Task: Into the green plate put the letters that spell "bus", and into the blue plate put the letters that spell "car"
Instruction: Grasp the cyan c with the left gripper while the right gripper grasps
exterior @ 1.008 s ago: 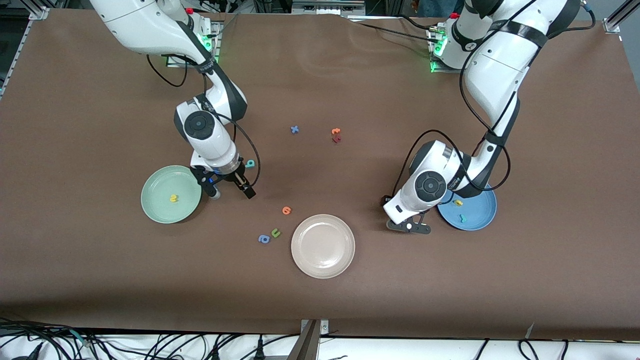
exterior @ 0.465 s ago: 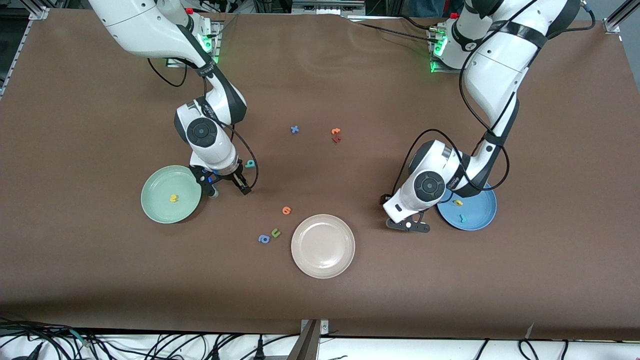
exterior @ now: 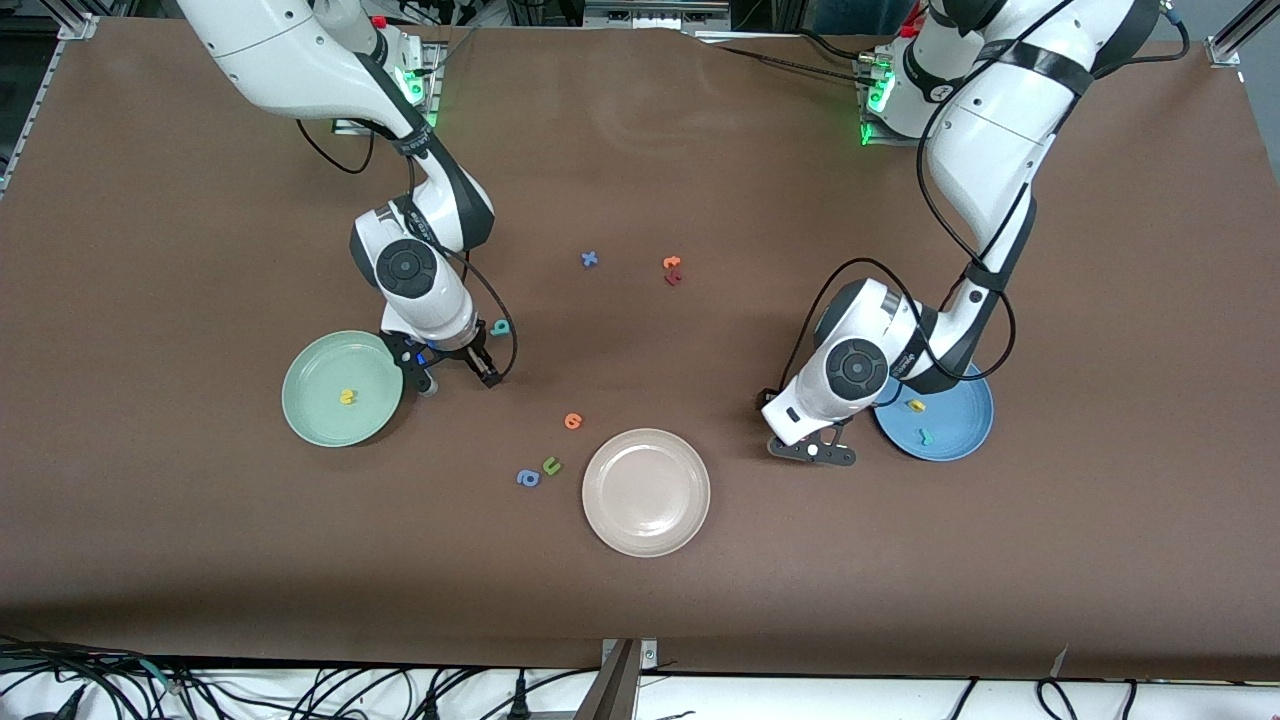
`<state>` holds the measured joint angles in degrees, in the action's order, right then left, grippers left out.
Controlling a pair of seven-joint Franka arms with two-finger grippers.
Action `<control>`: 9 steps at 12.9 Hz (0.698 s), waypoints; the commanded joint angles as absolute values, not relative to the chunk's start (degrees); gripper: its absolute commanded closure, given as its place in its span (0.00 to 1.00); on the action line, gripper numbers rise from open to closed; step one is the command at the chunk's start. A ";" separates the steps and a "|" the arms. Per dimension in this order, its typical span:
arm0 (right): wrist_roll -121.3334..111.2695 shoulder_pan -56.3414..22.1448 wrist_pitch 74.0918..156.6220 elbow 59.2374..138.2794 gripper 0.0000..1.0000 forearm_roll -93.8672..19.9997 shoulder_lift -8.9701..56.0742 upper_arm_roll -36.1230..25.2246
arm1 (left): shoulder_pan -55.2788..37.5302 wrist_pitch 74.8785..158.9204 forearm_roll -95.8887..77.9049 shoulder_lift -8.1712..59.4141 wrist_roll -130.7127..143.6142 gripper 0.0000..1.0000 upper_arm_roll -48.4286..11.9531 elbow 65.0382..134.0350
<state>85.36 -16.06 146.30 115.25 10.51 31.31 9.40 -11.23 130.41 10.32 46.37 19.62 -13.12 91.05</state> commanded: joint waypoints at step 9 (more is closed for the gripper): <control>85.96 -16.00 147.30 113.73 0.36 8.26 32.96 9.49 | -9.49 131.22 11.34 46.05 19.60 0.54 -13.62 90.62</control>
